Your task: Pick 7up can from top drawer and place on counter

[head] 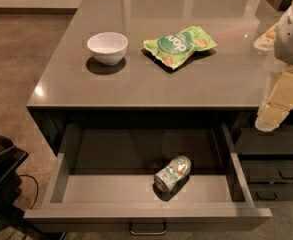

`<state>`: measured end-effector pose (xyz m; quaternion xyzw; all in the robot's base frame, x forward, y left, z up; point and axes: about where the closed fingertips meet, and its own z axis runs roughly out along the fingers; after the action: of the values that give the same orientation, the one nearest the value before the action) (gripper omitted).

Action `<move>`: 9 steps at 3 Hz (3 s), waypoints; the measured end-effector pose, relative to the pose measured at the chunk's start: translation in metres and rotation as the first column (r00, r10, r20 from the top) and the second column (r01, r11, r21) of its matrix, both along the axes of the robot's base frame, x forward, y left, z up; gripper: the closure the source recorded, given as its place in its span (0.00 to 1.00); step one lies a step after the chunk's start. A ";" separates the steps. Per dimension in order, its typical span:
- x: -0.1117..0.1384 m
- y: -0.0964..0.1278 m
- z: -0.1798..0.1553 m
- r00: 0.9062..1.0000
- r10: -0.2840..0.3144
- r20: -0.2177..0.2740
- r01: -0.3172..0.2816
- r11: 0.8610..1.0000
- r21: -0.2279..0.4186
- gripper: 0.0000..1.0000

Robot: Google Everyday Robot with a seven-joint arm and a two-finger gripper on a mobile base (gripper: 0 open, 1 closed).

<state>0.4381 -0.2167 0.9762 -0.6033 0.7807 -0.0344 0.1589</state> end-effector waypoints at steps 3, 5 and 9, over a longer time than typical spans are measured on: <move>-0.015 0.027 -0.044 0.988 0.157 0.010 -0.157 0.984 0.087 0.00; -0.037 0.065 -0.120 0.980 0.198 0.018 -0.196 0.944 0.264 0.00; -0.075 0.106 -0.215 0.969 0.243 -0.048 -0.197 0.872 0.448 0.00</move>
Offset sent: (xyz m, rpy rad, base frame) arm -0.0083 0.0121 -0.0317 0.0673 0.0207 0.1208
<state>0.3627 -0.1109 0.7609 -0.6377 0.7015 0.1921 0.2536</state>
